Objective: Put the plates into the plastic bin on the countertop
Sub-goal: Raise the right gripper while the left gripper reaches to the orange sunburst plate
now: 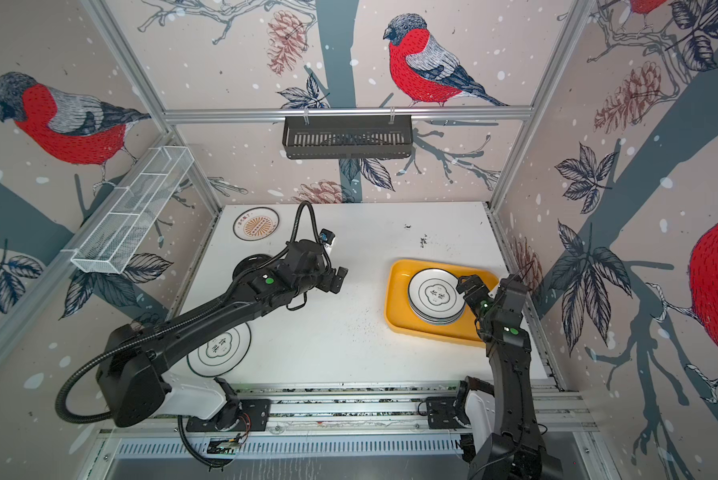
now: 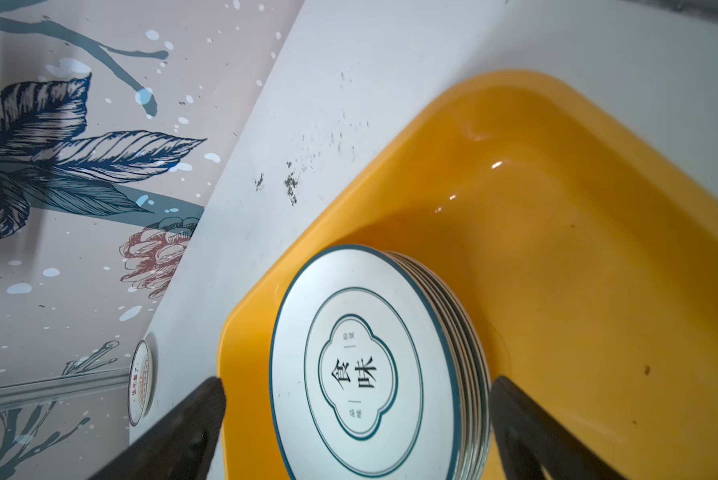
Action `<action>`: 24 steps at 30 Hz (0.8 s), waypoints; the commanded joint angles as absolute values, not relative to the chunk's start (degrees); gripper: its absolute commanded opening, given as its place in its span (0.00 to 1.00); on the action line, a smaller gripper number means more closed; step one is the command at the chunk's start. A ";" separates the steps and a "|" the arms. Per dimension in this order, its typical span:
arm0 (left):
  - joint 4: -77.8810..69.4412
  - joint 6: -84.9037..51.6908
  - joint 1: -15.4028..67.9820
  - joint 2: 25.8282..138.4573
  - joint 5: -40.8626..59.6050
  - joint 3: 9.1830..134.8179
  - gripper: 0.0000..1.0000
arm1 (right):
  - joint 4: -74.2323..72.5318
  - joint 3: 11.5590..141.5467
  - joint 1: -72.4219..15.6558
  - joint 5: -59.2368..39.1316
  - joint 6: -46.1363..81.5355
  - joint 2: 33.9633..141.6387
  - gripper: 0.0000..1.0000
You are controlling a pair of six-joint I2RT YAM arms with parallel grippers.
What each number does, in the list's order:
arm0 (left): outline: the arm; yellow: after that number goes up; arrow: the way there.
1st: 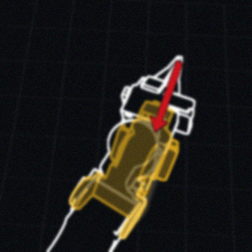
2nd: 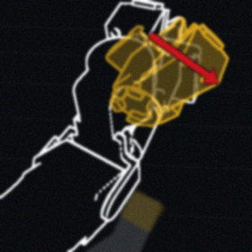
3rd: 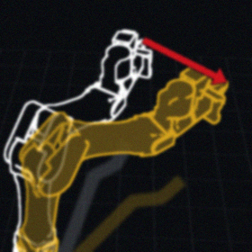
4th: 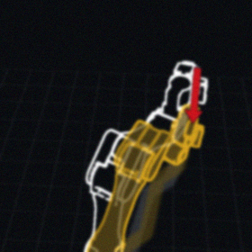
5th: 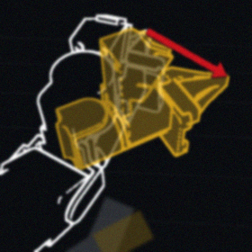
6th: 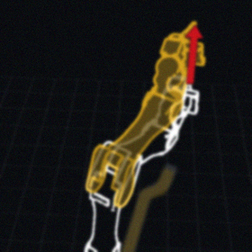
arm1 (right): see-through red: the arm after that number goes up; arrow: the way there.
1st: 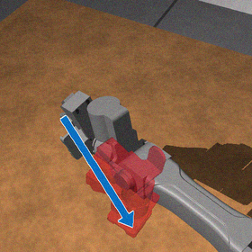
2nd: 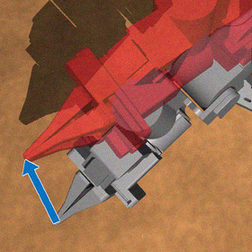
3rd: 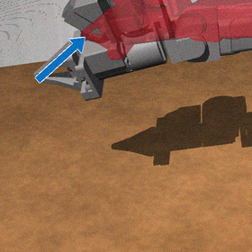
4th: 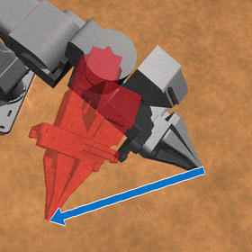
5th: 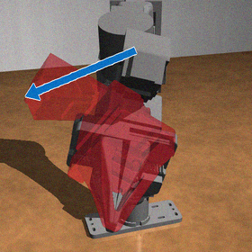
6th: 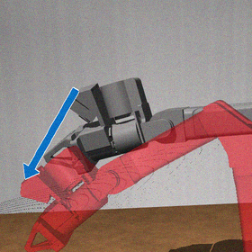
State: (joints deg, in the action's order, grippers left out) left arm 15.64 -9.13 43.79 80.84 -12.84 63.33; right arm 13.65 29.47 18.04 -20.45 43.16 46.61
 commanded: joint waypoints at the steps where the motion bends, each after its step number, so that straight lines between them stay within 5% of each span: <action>1: 15.66 -10.40 43.56 81.45 -18.35 63.02 0.96 | 11.85 32.26 16.25 -18.32 42.40 46.35 0.99; 13: 17.41 -18.34 28.26 85.17 -13.35 64.45 0.96 | -3.03 43.92 -8.33 -6.66 39.52 58.65 0.99; 24: 19.09 -22.89 9.30 90.15 -4.15 66.19 0.96 | -16.90 58.30 -24.67 -11.77 37.87 83.95 0.99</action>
State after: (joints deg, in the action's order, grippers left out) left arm 17.39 -20.23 13.08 88.88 -9.17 65.23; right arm -11.05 55.72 -22.63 -9.19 38.81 80.84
